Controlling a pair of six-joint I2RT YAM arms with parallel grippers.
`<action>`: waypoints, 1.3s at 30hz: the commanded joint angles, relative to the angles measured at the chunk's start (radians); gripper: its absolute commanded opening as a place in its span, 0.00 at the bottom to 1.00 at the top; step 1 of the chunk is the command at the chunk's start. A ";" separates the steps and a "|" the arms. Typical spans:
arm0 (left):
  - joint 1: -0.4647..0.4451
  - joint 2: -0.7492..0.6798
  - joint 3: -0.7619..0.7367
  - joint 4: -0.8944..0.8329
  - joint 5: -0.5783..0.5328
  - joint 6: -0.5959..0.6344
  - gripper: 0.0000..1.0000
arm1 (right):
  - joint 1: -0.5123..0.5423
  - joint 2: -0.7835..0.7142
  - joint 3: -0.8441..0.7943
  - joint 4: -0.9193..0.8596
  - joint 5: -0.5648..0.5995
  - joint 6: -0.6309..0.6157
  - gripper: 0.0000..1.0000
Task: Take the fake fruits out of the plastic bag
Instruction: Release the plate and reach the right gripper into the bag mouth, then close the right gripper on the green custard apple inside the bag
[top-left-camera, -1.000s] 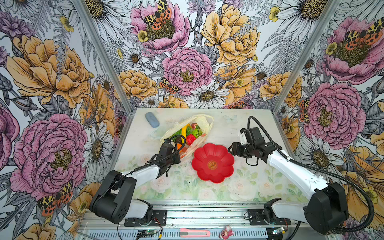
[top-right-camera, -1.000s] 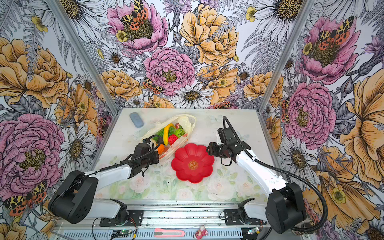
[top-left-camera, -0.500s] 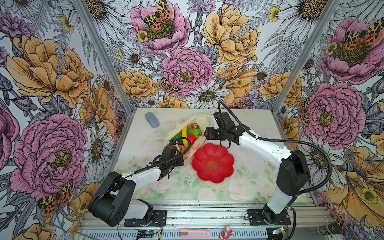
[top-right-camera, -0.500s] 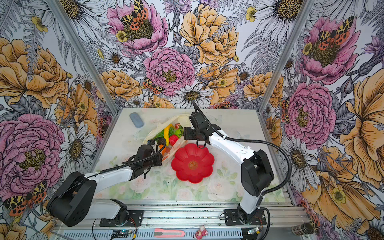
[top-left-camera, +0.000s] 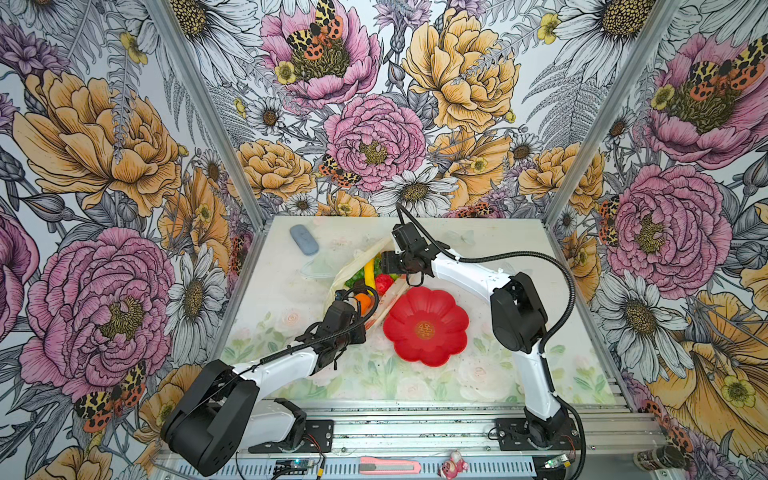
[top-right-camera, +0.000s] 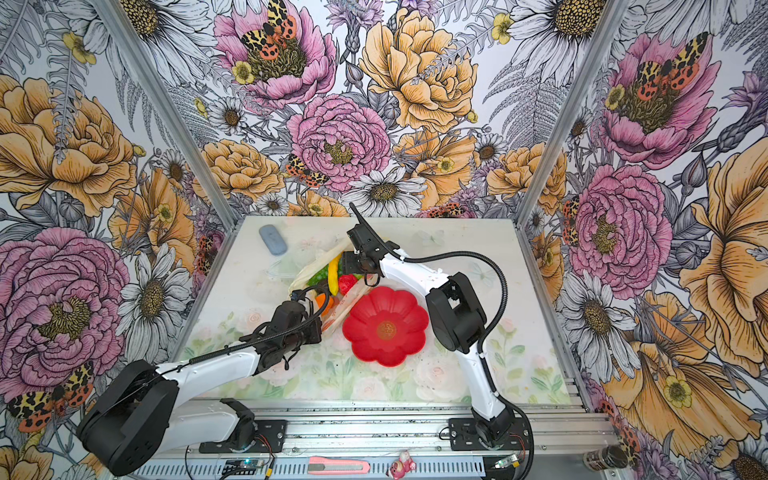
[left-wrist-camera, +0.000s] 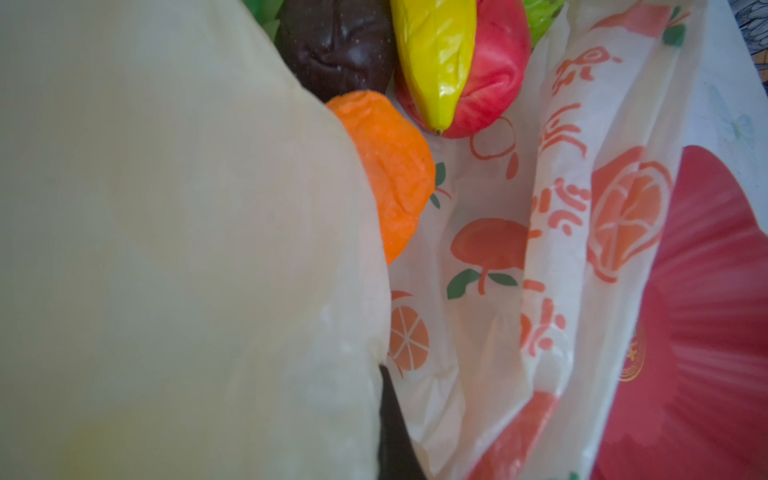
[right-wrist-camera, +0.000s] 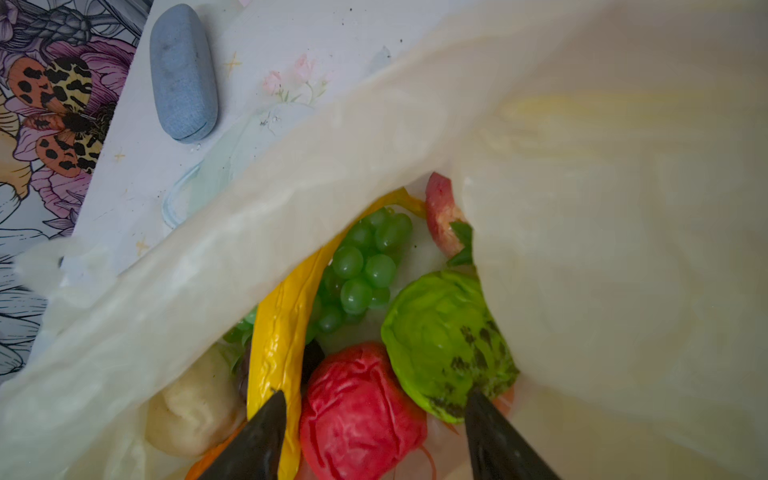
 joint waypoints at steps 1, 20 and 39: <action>-0.022 -0.024 -0.018 -0.024 -0.056 -0.045 0.00 | -0.004 0.039 0.042 0.006 0.009 -0.014 0.69; -0.022 0.076 0.017 0.028 -0.026 -0.008 0.00 | -0.010 0.142 0.097 -0.004 0.054 -0.021 0.79; -0.018 0.062 0.021 0.010 -0.038 0.002 0.00 | -0.032 0.187 0.155 -0.021 0.079 -0.021 0.73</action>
